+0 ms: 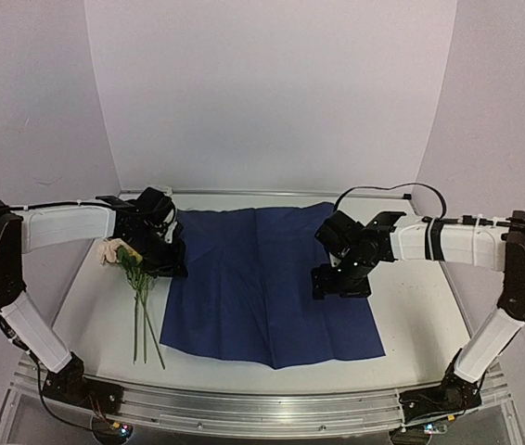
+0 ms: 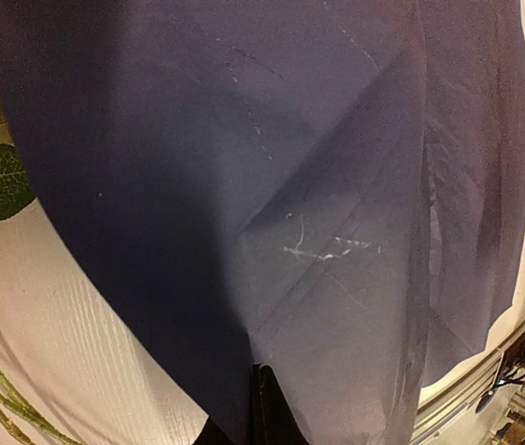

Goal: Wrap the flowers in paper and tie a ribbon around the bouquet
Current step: Unfold the folded wrapping paper from the folded wrapping paper.

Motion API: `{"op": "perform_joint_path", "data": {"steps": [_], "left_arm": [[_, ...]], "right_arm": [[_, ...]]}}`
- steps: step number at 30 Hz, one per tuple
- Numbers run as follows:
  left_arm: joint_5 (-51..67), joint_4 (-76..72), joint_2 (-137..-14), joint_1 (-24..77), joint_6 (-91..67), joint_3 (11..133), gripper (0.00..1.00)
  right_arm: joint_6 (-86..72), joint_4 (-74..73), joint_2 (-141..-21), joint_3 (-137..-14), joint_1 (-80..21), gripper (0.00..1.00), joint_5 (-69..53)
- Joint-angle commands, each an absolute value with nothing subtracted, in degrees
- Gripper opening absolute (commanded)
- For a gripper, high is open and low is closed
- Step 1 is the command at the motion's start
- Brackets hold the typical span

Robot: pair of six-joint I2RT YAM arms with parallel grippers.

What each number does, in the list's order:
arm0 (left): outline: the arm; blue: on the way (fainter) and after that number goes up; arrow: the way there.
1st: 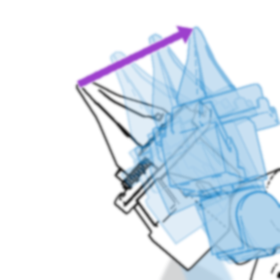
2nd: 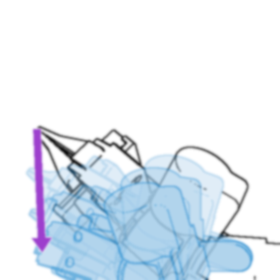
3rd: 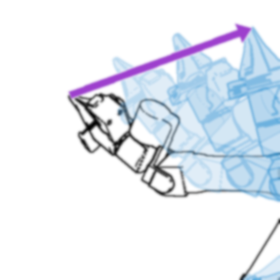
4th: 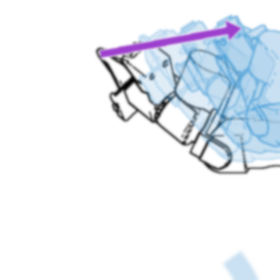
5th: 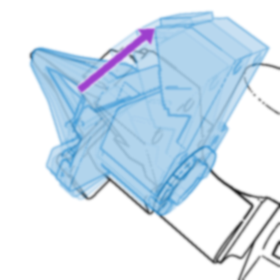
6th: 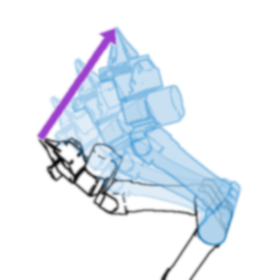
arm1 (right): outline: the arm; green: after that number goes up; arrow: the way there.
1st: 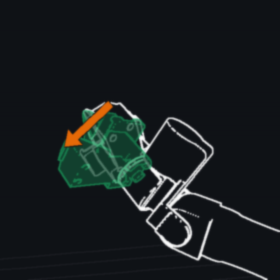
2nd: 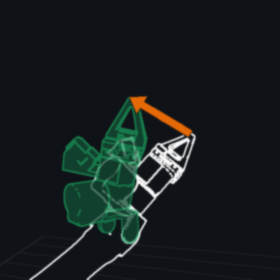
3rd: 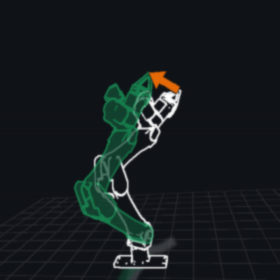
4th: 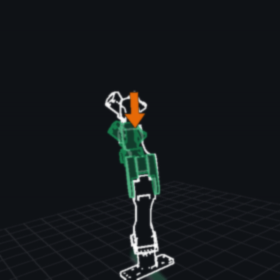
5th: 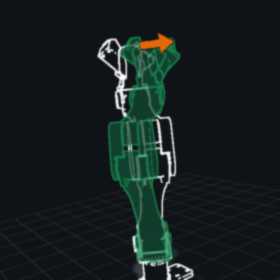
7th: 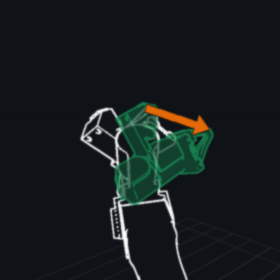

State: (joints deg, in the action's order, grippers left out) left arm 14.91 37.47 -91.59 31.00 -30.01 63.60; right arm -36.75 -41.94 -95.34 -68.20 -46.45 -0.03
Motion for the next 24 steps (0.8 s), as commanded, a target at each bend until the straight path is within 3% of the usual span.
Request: {"op": "perform_joint_path", "data": {"steps": [1, 16, 21, 24], "left_arm": [[16.9, 36.6, -94.0, 30.8, -28.3, 63.6, 0.05], [19.0, 34.1, -97.8, 37.1, -29.4, 62.7, 0.06], [20.9, 32.1, -97.3, 37.3, -30.9, 60.6, 0.17], [22.1, 31.5, -97.2, 38.6, -30.8, 60.1, 0.16]], "right_arm": [[-40.9, -40.9, -96.3, -66.4, -45.3, 0.78, 3.7], [-42.1, -42.9, -98.6, -62.7, -41.3, 0.66, 6.5], [-42.6, -43.0, -101.2, -61.7, -41.3, 0.59, 7.5], [-42.7, -43.5, -102.2, -61.8, -40.8, 0.57, 8.9]]}}
